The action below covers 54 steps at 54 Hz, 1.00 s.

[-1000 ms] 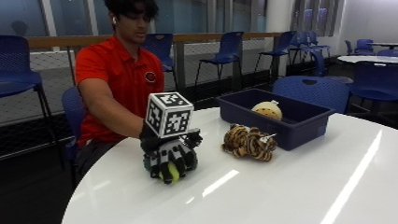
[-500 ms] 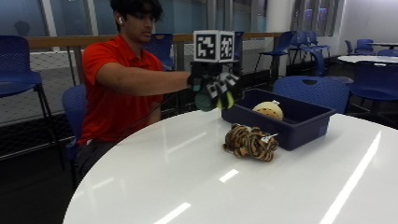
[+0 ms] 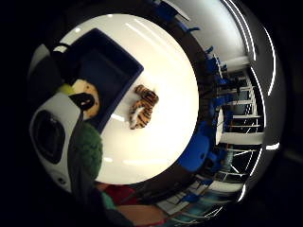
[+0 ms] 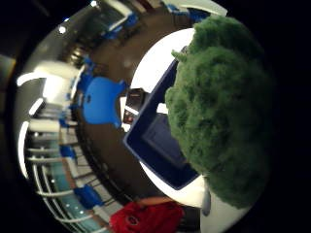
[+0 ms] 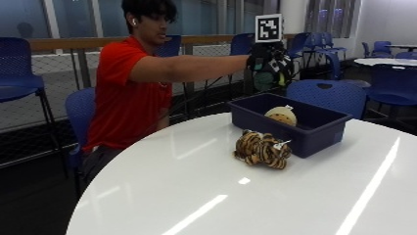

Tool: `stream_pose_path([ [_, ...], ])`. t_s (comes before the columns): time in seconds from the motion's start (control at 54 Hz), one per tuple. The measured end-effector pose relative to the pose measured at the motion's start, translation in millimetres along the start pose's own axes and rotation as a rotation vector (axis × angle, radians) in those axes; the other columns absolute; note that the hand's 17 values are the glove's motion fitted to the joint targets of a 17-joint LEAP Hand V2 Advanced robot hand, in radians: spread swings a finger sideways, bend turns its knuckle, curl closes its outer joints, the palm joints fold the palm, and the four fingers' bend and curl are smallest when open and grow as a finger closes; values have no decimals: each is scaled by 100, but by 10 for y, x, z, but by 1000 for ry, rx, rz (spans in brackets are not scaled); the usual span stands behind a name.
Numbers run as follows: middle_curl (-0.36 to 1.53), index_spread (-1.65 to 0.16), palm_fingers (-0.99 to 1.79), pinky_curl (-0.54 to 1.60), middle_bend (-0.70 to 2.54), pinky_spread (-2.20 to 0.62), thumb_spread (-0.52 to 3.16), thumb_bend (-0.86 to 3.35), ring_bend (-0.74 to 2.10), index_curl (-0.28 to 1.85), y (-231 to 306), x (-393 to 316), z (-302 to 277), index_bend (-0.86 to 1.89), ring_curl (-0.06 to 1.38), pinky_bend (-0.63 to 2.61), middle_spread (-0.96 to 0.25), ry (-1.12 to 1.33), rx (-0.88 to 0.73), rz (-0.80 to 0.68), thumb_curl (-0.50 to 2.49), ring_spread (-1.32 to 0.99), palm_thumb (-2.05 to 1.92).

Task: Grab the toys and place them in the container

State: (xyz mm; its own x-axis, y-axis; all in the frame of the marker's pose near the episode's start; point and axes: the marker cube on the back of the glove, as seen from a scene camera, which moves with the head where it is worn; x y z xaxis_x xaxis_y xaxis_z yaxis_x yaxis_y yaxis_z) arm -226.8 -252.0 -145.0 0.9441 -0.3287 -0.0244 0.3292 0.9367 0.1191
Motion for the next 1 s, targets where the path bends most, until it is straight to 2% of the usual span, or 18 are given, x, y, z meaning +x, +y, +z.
stream_pose_path([
  [0.074,68,-55,97,43,50,-45,58,14,85,88,-99,-77,92,24,46,104,-54,94,-2,98,87,-48,68],
  [0.204,69,-56,82,42,43,-45,64,11,78,93,-172,-171,200,18,45,104,-55,50,-28,166,89,-45,65],
  [0.241,67,-55,71,43,35,-44,69,9,77,91,-175,-147,229,11,44,109,-54,31,-53,185,88,-43,63],
  [0.296,64,-52,23,46,23,-34,86,2,59,90,-155,-83,285,16,42,114,-47,-19,-122,169,83,-32,48],
  [0.37,60,-48,-4,49,14,-22,100,-5,49,82,-89,-3,364,6,40,125,-37,-35,-186,66,75,-23,35],
  [0.445,54,-44,-27,46,11,-11,108,-9,33,71,-51,108,415,4,31,130,-27,7,-188,43,67,-14,17],
  [0.556,46,-39,-29,44,10,0,113,-8,23,60,-5,342,456,6,28,130,-17,7,-159,86,57,-6,-1],
  [0.648,42,-37,-27,42,10,5,114,-8,19,53,51,652,538,9,27,127,-13,9,-145,197,50,-2,-8],
  [1.0,30,-34,-28,37,11,13,104,-11,14,37,483,1885,1263,11,23,119,-8,-30,-200,414,30,3,-15],
])
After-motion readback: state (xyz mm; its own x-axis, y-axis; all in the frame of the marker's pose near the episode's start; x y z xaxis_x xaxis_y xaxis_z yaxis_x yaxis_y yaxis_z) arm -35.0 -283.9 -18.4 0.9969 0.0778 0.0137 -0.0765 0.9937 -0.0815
